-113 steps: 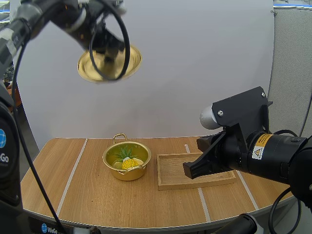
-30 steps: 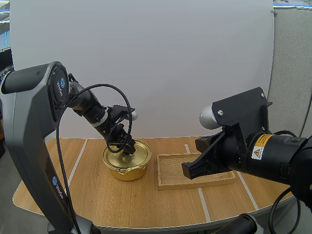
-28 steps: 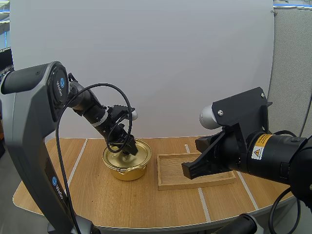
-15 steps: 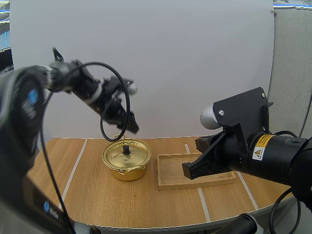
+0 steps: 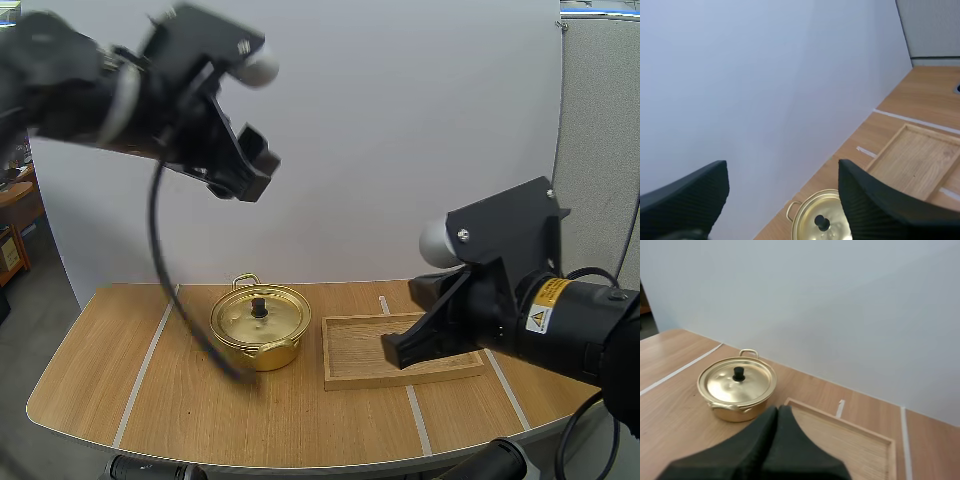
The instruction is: Open the pot, put the pineapple inside, and close it
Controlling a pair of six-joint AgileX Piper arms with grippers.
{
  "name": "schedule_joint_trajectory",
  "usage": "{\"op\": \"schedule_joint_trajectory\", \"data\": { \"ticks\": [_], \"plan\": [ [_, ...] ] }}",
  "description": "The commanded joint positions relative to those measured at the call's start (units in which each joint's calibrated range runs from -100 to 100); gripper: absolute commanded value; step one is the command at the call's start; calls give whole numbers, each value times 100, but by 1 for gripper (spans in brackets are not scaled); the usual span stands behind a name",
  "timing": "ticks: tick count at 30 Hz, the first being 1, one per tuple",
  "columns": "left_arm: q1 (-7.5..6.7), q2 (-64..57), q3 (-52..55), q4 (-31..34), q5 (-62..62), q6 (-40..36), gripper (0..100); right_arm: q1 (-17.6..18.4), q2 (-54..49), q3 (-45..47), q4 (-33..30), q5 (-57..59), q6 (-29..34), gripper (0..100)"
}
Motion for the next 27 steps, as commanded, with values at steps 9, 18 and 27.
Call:
{"op": "schedule_joint_trajectory", "data": {
  "ticks": [9,18,27],
  "plan": [
    [1,-1413,11,754,563,-1364,0,-490,-352,-9,-417,-1226,-47,0],
    [1,-2191,988,411,-554,-1737,0,-748,-352,-9,-417,-1509,41,0],
    [1,-3542,2733,411,-3170,-2259,0,-862,-352,-9,-467,-2169,459,0]
  ]
}}
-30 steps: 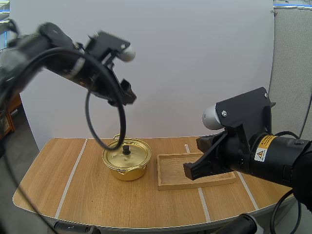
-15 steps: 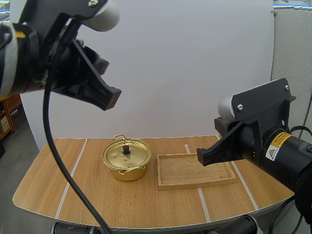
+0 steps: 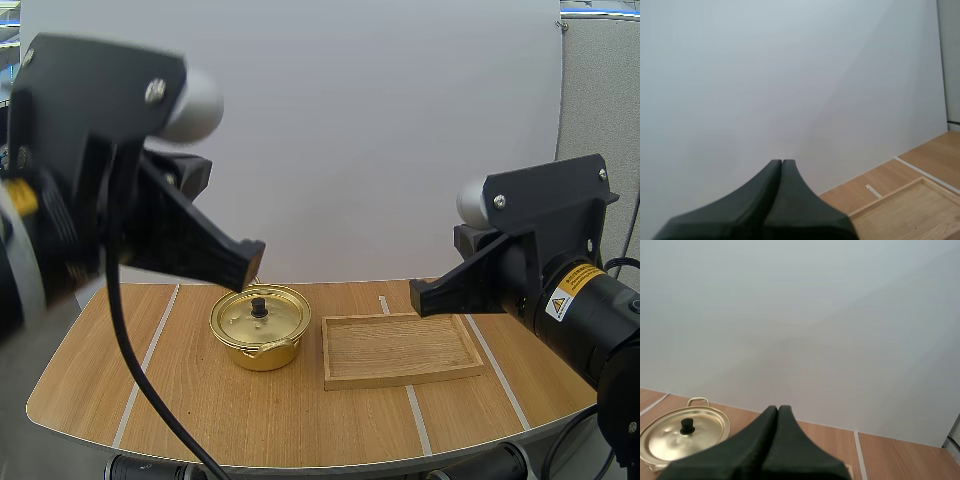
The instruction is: Open the pot, put the pineapple inside, and close it
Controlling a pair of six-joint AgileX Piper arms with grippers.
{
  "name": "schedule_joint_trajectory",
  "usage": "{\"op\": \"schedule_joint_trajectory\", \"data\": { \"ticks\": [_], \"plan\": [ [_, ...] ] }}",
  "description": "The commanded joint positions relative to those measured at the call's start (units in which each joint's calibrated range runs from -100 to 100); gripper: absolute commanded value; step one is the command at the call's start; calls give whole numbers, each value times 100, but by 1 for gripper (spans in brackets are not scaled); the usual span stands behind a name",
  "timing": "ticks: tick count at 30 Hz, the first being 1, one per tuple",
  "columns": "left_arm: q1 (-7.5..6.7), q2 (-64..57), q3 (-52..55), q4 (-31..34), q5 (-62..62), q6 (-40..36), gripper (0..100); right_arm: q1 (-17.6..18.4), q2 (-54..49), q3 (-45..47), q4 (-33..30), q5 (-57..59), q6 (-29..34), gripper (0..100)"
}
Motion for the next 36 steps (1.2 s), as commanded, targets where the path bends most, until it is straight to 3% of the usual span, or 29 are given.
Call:
{"op": "schedule_joint_trajectory", "data": {
  "ticks": [1,12,17,20,25,30,36],
  "plan": [
    [1,-496,499,-68,-1222,-317,0,-88,-40,-9,-57,-515,169,0],
    [-9,-659,1092,5,-1793,-677,0,-380,-40,166,-10,-1613,456,0],
    [-230,-659,1169,177,-1939,-687,0,-434,-40,659,-10,-1650,456,0],
    [-359,-659,1182,638,-2059,-687,0,-434,-40,933,-22,-1830,456,0],
    [-517,-659,1763,1024,-3168,-687,0,-434,-40,1489,-96,-2678,456,0],
    [-525,-659,2967,1049,-4554,-687,0,-434,-40,2228,-96,-3921,456,0],
    [-525,-659,4211,978,-6229,-687,0,-434,-40,3139,-96,-4111,456,0]
  ]
}}
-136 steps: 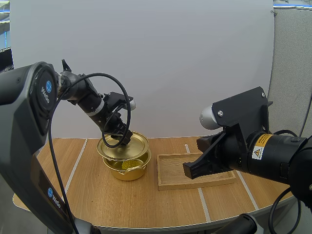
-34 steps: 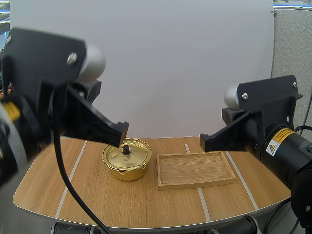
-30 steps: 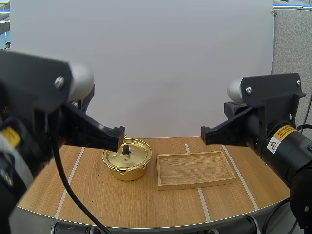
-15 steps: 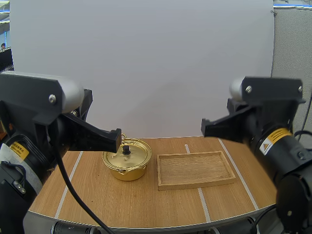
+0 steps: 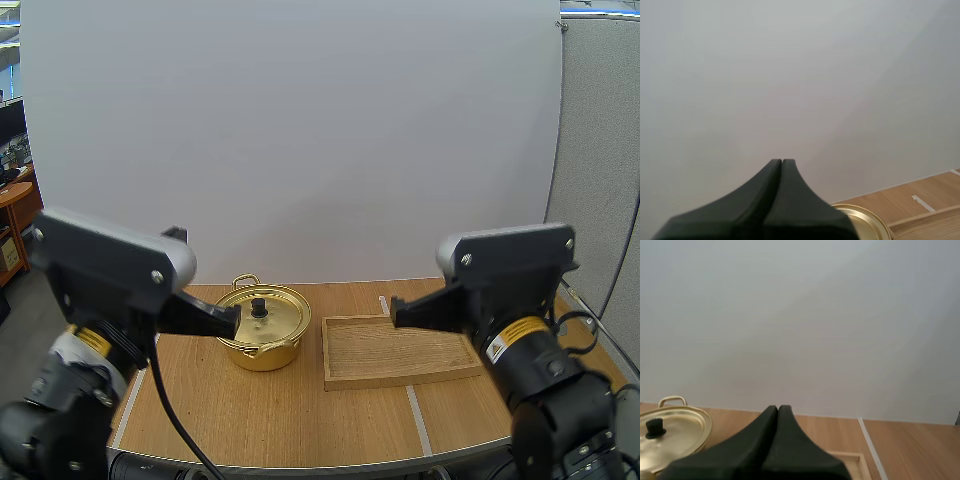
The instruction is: Open the pot, put the pineapple inside, and close it
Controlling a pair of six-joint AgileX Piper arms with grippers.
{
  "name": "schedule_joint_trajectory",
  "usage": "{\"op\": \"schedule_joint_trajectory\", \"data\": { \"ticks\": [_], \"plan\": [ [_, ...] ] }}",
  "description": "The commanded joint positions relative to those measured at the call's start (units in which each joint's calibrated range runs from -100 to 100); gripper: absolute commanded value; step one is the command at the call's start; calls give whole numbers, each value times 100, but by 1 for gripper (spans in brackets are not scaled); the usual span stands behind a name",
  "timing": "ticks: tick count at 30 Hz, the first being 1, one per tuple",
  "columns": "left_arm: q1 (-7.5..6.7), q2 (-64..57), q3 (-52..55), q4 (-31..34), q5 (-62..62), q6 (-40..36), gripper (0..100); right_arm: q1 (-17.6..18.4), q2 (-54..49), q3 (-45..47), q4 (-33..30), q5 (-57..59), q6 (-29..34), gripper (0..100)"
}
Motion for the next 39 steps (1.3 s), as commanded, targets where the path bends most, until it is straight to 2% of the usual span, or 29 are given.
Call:
{"op": "schedule_joint_trajectory", "data": {
  "ticks": [1,7,14,23,28,32,39],
  "plan": [
    [-21,-17,1090,-53,-1524,-29,0,-25,-40,497,-31,-229,-19,0],
    [-30,-17,1872,-53,-1607,-29,0,-25,-40,1138,-31,-246,-19,0],
    [-30,-17,1872,-283,-889,-29,0,-40,-40,1138,7,196,-19,0],
    [-30,-17,1872,-275,733,-128,0,-60,-40,1138,-4,1105,-19,0],
    [-23,-17,1872,-219,716,-240,0,-58,-40,1138,-4,1131,-19,0],
    [-23,-17,1872,315,544,-746,0,-58,-40,1138,8,1127,-19,0],
    [-23,-17,1872,2296,647,-3313,0,-58,-40,1138,8,1127,-19,0]
  ]
}}
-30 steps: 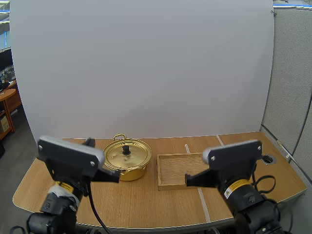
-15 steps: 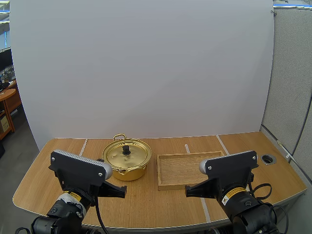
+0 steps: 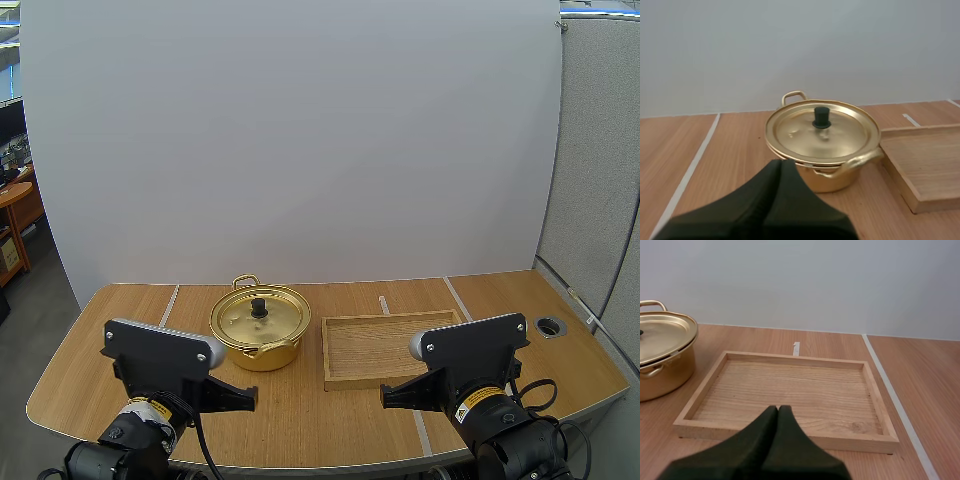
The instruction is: Open the pot, put the pineapple inside, and close it
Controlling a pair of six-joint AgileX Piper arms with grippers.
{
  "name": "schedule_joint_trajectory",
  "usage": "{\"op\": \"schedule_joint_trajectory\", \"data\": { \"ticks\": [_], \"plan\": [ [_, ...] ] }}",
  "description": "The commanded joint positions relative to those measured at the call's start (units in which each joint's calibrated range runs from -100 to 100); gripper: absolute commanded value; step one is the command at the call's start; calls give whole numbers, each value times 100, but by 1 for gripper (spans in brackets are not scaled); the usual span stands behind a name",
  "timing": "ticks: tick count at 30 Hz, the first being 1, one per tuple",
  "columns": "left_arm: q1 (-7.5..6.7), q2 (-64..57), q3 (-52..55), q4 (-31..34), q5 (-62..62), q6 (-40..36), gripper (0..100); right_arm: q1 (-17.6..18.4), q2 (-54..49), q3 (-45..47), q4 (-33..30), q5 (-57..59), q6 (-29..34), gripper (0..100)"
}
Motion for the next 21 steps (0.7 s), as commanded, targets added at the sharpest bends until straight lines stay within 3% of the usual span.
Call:
{"op": "schedule_joint_trajectory", "data": {
  "ticks": [1,11,21],
  "plan": [
    [-31,-28,10,827,-12,-1122,0,-23,-27,21,8,2,-19,0],
    [-239,-28,10,959,45,-1141,0,-23,-27,21,8,2,-19,0],
    [-238,-28,10,959,22,-1141,0,-23,-27,21,8,2,-19,0]
  ]
}}
